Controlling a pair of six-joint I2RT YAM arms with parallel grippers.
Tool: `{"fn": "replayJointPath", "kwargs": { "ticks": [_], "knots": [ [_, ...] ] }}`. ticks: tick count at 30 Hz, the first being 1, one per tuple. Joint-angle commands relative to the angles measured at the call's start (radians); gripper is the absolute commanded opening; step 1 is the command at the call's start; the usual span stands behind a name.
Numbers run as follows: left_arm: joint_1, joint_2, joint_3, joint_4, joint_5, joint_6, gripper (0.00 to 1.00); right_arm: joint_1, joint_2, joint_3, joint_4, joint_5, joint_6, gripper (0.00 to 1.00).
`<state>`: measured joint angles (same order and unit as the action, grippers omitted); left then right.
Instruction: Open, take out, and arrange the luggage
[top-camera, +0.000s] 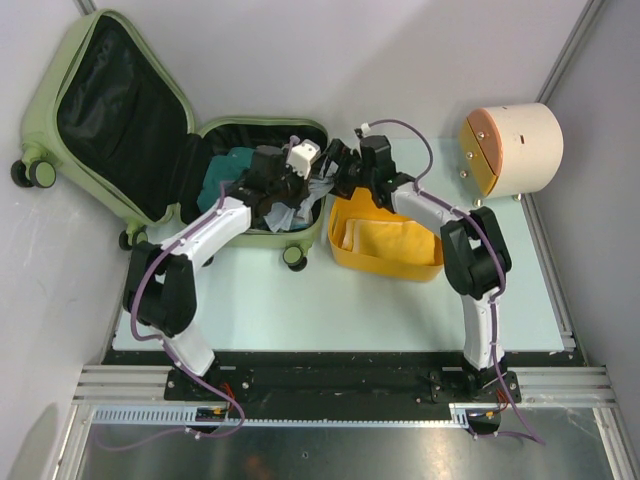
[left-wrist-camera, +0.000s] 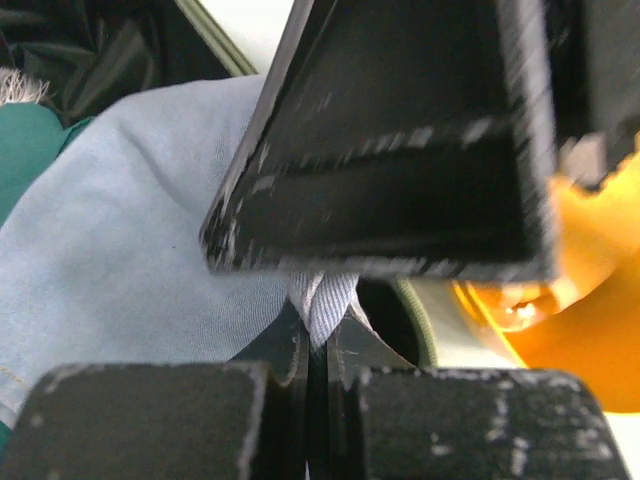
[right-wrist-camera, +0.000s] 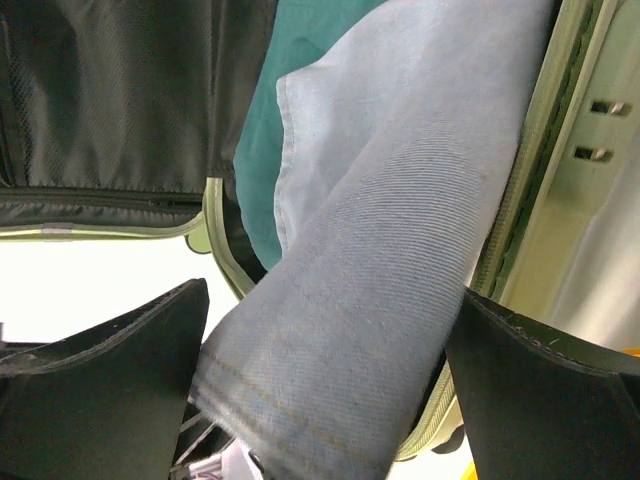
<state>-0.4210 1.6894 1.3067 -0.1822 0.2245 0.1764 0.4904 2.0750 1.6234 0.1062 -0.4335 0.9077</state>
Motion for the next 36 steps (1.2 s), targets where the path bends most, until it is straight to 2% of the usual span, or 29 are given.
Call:
{"fn": "replayJointPath", "kwargs": {
  "ticks": [1,11,16,21,23,24,25,26,27,28,29,32,33,36],
  "knots": [
    [-0.036,0.009,0.085,0.059,0.023,-0.103,0.0,0.023,-0.056,-0.01,-0.02,0.042,0.039,1.0],
    [-0.067,0.069,0.158,0.061,-0.079,-0.17,0.0,0.028,-0.113,-0.011,-0.036,0.045,0.074,1.0],
    [-0.081,0.082,0.18,0.076,-0.028,-0.21,0.0,0.028,-0.116,-0.022,-0.091,0.105,0.077,0.99],
    [-0.119,0.093,0.192,0.084,-0.033,-0.209,0.0,0.028,-0.102,-0.011,-0.094,0.101,0.06,0.78],
    [-0.119,0.093,0.193,0.082,-0.043,-0.222,0.0,0.017,-0.108,-0.017,-0.1,0.102,0.056,0.64],
    [-0.119,0.093,0.192,0.081,-0.043,-0.224,0.05,0.013,-0.11,-0.025,-0.1,0.099,0.054,0.55],
    [-0.117,0.086,0.19,0.081,-0.039,-0.227,0.09,0.008,-0.113,-0.028,-0.134,0.099,0.05,0.25],
    [-0.114,0.081,0.187,0.082,-0.034,-0.23,0.15,-0.002,-0.118,-0.036,-0.137,0.101,0.036,0.11],
    [-0.111,0.078,0.19,0.079,-0.015,-0.233,0.32,-0.007,-0.121,-0.04,-0.141,0.093,0.031,0.0],
    [-0.096,0.07,0.19,0.073,0.046,-0.247,0.44,-0.015,-0.124,-0.04,-0.148,0.085,0.019,0.0],
    [-0.084,0.041,0.181,0.069,0.086,-0.258,0.61,-0.033,-0.13,-0.04,-0.151,0.073,-0.002,0.0],
    [-0.029,-0.029,0.166,0.043,0.257,-0.264,0.84,-0.073,-0.147,-0.027,-0.175,0.001,-0.053,0.0],
    [-0.019,-0.052,0.161,0.032,0.271,-0.256,0.89,-0.084,-0.157,-0.017,-0.213,-0.043,-0.067,0.0],
    [0.017,-0.114,0.149,-0.017,0.285,-0.221,0.91,-0.134,-0.182,0.01,-0.323,-0.146,-0.111,0.0]
  ]
}}
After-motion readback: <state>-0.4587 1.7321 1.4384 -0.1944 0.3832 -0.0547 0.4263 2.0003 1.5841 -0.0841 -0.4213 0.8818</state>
